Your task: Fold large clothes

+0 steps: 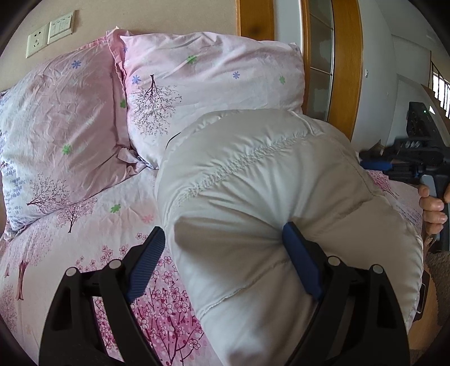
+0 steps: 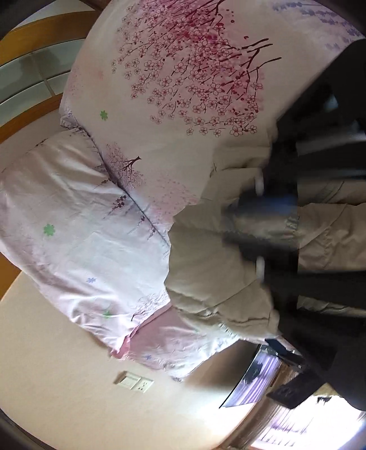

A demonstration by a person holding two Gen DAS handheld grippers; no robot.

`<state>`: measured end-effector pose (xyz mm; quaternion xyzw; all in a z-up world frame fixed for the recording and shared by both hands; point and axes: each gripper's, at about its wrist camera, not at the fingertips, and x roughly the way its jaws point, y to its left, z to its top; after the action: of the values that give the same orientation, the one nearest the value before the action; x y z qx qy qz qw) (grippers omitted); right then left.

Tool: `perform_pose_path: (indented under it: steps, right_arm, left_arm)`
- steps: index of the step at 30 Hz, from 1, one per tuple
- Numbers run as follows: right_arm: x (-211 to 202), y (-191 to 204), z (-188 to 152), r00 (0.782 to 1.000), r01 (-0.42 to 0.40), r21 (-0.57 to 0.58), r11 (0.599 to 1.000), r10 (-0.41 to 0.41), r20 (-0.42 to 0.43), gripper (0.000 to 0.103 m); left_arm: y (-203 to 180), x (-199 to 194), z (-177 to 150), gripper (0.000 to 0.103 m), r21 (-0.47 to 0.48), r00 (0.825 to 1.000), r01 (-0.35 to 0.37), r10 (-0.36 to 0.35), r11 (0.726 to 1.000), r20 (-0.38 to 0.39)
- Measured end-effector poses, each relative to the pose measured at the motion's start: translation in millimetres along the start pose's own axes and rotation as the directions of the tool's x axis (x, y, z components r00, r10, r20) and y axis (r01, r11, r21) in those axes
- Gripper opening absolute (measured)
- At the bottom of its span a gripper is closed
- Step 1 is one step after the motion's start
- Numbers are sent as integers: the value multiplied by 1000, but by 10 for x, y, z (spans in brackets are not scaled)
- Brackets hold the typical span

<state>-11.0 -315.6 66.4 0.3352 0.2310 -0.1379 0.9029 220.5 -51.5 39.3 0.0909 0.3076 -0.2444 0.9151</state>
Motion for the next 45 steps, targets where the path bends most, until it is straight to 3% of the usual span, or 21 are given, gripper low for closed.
perform_pose_path:
  steps: [2, 3, 4, 7, 12, 18, 22, 24, 27, 29, 32, 38, 41, 42, 44, 45]
  right_arm:
    - [64, 7, -2, 1000, -16, -6, 1000, 16, -23, 56]
    - [105, 40, -21, 998, -43, -18, 999, 43, -35, 33]
    - [122, 71, -41, 999, -31, -39, 999, 30, -32, 18]
    - [190, 135, -72, 997, 65, -107, 992, -69, -35, 10]
    - [359, 111, -133, 978, 174, -153, 973, -188, -85, 8]
    - [531, 55, -154, 965, 193, -171, 966, -218, -144, 9]
    - [357, 164, -150, 966, 218, -213, 952, -242, -90, 17]
    - [162, 241, -182, 977, 197, -220, 955, -209, -32, 17]
    - [-86, 389, -336, 995, 96, -261, 961, -97, 9, 17]
    - [-85, 473, -483, 997, 53, -310, 949, -65, -29, 17]
    - [119, 435, -597, 989, 82, -324, 942, -117, -90, 17]
    - [338, 113, -544, 986, -19, -161, 987, -8, -165, 13]
    - [193, 205, -521, 987, 7, -169, 986, -33, -156, 14]
    - [120, 241, -500, 988, 11, -168, 986, -37, -153, 17]
    - [-90, 274, -416, 994, -12, -137, 990, -3, -105, 47]
    - [-170, 274, -397, 997, -13, -126, 992, 4, -73, 86]
  left_arm:
    - [-6, 5, 2, 86, -1, 1000, -1, 1, 1000, 1]
    - [-13, 7, 2, 86, -1, 1000, -2, 2, 1000, 3]
    - [-16, 8, 3, 86, -1, 1000, -6, 6, 1000, 4]
    - [-9, -26, 34, 86, -2, 1000, -11, 11, 1000, 15]
    - [132, -148, 165, 89, -55, 999, -4, 6, 999, 39]
    - [194, -79, 160, 92, -57, 1000, -9, 10, 998, 22]
    - [95, 17, 138, 93, -15, 1000, -14, 14, 1000, -8]
    - [92, 23, 134, 93, -5, 1000, -16, 16, 1000, -14]
    - [114, 27, 122, 93, -7, 1000, -11, 11, 1000, -16]
    - [120, 28, 116, 93, -12, 1000, -8, 7, 1000, -15]
    - [121, 30, 103, 93, -22, 1000, -1, 1, 1000, -12]
    - [146, 50, 50, 92, -82, 1000, 28, -27, 996, 13]
    - [208, -6, 49, 92, -116, 998, 52, -49, 992, 31]
    - [257, -50, 56, 92, -139, 997, 77, -73, 987, 31]
    - [344, -126, 66, 92, -181, 991, 134, -129, 974, 40]
    - [409, -174, 76, 93, -210, 984, 177, -171, 962, 47]
